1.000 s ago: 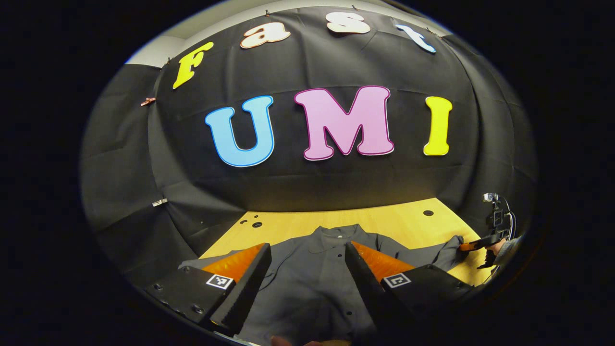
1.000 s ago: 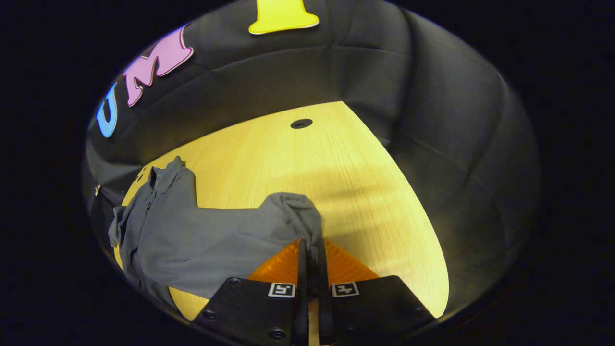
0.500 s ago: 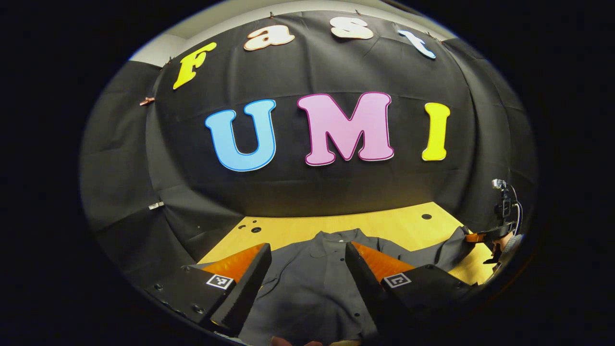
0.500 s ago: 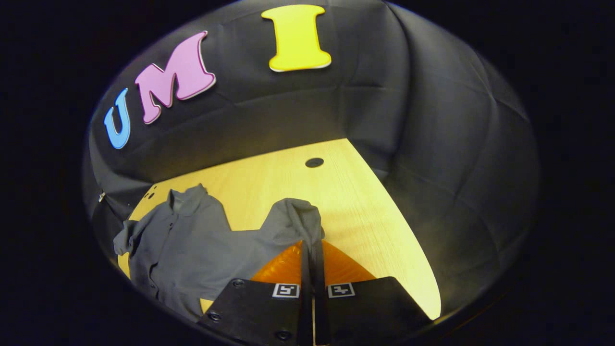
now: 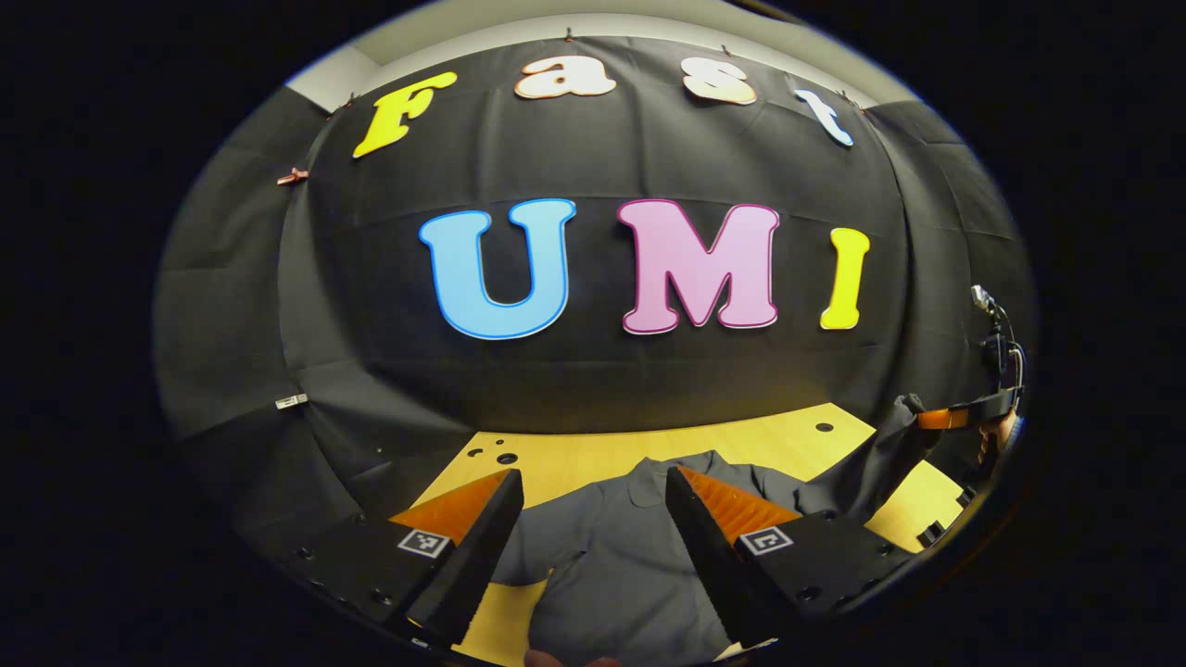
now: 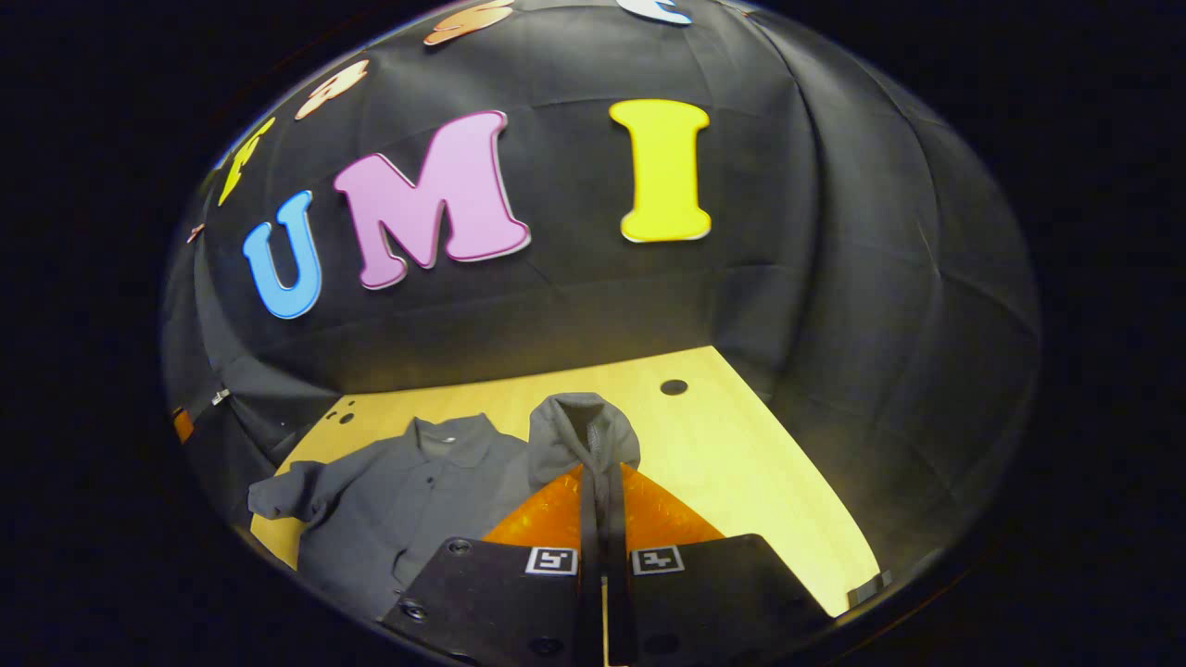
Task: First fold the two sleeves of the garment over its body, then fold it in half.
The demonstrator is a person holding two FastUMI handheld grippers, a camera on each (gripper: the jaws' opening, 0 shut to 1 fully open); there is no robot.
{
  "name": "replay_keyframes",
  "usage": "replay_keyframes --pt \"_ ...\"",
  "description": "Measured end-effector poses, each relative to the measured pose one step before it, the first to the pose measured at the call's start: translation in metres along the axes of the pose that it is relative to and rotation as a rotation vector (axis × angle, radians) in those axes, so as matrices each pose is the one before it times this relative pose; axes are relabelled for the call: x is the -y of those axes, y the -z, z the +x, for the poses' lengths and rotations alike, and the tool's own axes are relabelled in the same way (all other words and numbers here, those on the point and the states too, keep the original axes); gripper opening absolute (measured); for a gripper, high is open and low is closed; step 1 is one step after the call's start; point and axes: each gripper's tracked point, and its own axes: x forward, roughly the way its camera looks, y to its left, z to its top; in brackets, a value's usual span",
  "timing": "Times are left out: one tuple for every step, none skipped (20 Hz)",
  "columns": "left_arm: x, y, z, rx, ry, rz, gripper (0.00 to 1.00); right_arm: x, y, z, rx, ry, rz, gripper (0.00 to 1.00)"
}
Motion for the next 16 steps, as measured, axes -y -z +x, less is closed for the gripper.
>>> replay_keyframes --pt "-0.02549 0.00781 -0.00226 -0.00576 -0.01640 -0.00946 0.97 -0.02994 -0.00639 -0.00510 0.01125 -0.02136 -0.01019 0.06" --pt "-0.03289 0.00799 -0.00156 -0.00357 -0.02956 -0.00381 0.97 -0.03807 -0.00590 -0.00238 0.00923 -0.03158 -0.01970 0.06" --pt "-0.01695 0.00521 -0.00021 -0.00031 -0.01640 0.00268 0.97 -0.01812 -0.00102 0.00140 0.00184 -0.01573 -0.01590 0.07" --pt "-0.01735 0.00418 -0.00058 -0.00107 -0.01751 0.00474 0.97 -0.01884 -0.00164 0.00338 0.00055 -0.01596 -0.01742 0.07" --pt "-0.01756 0.00588 0.00006 -0.00435 -0.01644 0.00129 0.97 -0.01844 -0.00040 0.00409 0.00115 -0.01570 -0.01616 0.07" --pt "-0.01664 0.00464 0.00176 -0.00357 -0.01571 -0.00330 0.97 -0.01900 0.00026 0.00500 -0.00161 -0.01756 -0.01423 0.07" --pt "-0.01675 0.00705 0.00063 -0.00668 -0.01512 -0.00433 0.97 -0.02409 0.00285 0.00609 -0.00784 -0.02255 -0.01350 0.07" --pt "-0.01608 0.00636 0.00174 -0.00623 -0.01547 -0.00357 0.97 -0.01775 0.00350 0.00689 -0.00803 -0.01465 -0.01013 0.07" --pt "-0.01531 0.00769 0.00212 -0.01016 -0.01426 -0.00267 0.97 -0.01650 0.00436 0.00763 -0.00946 -0.01076 -0.01273 0.07" --pt "-0.01466 0.00629 0.00337 -0.00768 -0.01546 -0.00003 0.97 -0.01519 0.00577 0.00826 -0.01101 -0.00968 -0.01348 0.07" --pt "-0.01355 0.00898 0.00372 -0.00820 -0.01292 0.00543 0.97 -0.01343 0.00490 0.00927 -0.00946 -0.00651 -0.01877 0.07" --pt "-0.01379 0.00723 0.00440 -0.00493 -0.01388 0.01253 0.97 -0.01242 0.00615 0.01136 -0.00878 0.00050 -0.02847 0.06" --pt "-0.01027 0.00843 0.00349 -0.00759 -0.00977 0.01020 0.97 -0.01170 0.00686 0.01072 -0.01791 -0.00201 -0.01840 0.07" --pt "-0.01089 0.00970 0.00704 -0.01406 -0.00913 0.00576 0.97 -0.01418 0.00741 0.00911 -0.01637 -0.00598 -0.01171 0.07" --pt "-0.01402 0.01640 0.00881 -0.02021 -0.01129 -0.00897 0.97 -0.01978 0.01195 0.01574 -0.02983 -0.00964 -0.01538 0.07" --pt "-0.00773 0.00792 0.00675 -0.01402 -0.00550 -0.01186 0.98 -0.01092 0.00608 0.01035 -0.01917 -0.00191 -0.01059 0.06"
